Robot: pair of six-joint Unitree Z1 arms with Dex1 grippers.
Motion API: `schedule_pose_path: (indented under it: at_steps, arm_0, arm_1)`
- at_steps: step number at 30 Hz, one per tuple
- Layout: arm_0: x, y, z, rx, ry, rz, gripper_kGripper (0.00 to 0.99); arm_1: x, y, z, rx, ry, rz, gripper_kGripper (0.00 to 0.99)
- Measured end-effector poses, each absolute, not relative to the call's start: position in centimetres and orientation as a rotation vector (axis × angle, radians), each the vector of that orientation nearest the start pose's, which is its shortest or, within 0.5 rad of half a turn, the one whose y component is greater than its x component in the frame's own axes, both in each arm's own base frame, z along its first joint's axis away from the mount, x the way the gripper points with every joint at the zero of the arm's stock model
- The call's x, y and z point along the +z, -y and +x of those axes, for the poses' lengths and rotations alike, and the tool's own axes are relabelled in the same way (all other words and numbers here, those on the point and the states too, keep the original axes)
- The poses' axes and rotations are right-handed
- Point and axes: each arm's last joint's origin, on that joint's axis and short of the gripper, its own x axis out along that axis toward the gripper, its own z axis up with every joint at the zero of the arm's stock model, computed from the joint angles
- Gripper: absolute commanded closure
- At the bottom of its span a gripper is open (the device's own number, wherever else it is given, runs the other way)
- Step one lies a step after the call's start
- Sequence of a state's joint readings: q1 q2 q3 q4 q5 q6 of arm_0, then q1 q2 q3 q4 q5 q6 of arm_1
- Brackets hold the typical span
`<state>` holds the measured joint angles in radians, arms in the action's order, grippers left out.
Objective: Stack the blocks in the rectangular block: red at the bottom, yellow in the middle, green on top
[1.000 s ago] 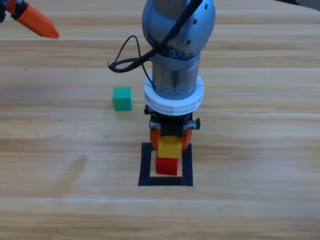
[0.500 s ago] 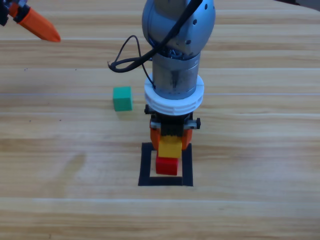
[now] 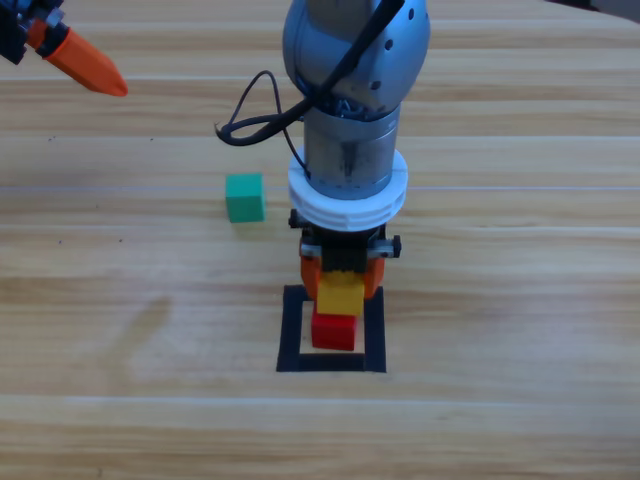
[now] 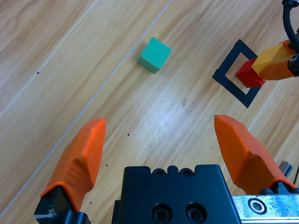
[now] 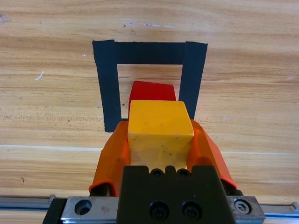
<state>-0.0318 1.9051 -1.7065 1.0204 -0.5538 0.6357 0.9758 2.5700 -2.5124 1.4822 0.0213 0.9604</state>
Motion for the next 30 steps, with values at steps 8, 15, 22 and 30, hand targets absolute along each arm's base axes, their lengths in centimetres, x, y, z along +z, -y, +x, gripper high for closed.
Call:
schedule_pose_path:
  at_steps: [8, 15, 22, 30]
  arm_0:
    - [34.2, 3.8, 37.7, -0.862, -0.969, 0.22, 0.0]
    - [34.1, 3.9, 37.7, -0.868, -0.968, 0.215, 0.0]
    - [34.1, 3.9, 37.7, -0.871, -0.969, 0.213, 0.0]
    - [34.0, 3.9, 37.7, -0.872, -0.97, 0.212, 0.0]
  arm_1:
    - [21.8, -43.4, 28.5, 0.05, -1.566, 0.006, 0.99]
    - [21.8, -43.4, 28.4, 0.051, -1.567, 0.004, 0.978]
    - [21.9, -43.4, 28.4, 0.045, -1.558, 0.004, 0.004]
    - [22.9, -43.6, 28.6, 0.076, -1.528, 0.025, 0.001]
